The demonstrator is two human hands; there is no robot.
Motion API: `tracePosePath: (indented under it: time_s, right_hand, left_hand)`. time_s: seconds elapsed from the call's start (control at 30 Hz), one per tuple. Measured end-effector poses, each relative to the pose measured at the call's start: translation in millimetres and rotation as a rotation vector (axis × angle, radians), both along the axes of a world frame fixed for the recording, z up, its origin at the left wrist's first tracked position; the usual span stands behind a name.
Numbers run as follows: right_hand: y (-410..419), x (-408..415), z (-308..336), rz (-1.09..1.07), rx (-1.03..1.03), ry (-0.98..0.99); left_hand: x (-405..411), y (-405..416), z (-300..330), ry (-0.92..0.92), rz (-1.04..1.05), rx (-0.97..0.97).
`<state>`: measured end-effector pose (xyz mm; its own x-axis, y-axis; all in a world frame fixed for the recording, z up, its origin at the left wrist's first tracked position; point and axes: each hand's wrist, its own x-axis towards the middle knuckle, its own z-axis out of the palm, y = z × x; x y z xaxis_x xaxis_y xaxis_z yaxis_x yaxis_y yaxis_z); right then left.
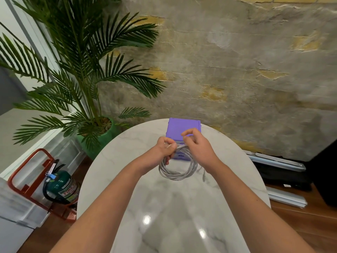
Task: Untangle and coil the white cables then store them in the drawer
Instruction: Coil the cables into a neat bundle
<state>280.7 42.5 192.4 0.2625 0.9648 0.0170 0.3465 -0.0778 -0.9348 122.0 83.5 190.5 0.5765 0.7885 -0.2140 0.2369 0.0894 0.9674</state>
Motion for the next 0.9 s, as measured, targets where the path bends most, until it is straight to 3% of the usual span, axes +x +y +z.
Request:
tracePosePath:
  time_s: [0.13, 0.43, 0.6, 0.7, 0.9]
  right_hand:
    - [-2, 8, 1, 0.098, -0.055, 0.084]
    - [4, 8, -1, 0.212, -0.008, -0.201]
    - [6, 13, -13, 0.225, -0.037, -0.542]
    - [-3, 14, -29, 0.222, -0.095, -0.379]
    - [-10, 16, -38, 0.23, -0.127, -0.475]
  left_hand:
    - [-1, 0, -5, 0.108, 0.023, 0.131]
    - [-7, 2, -5, 0.057, 0.105, 0.085]
    - [-13, 3, 0, -0.039, 0.191, 0.028]
    - [-16, 5, 6, -0.097, 0.22, -0.001]
    - [-21, 4, 4, -0.143, 0.213, -0.058]
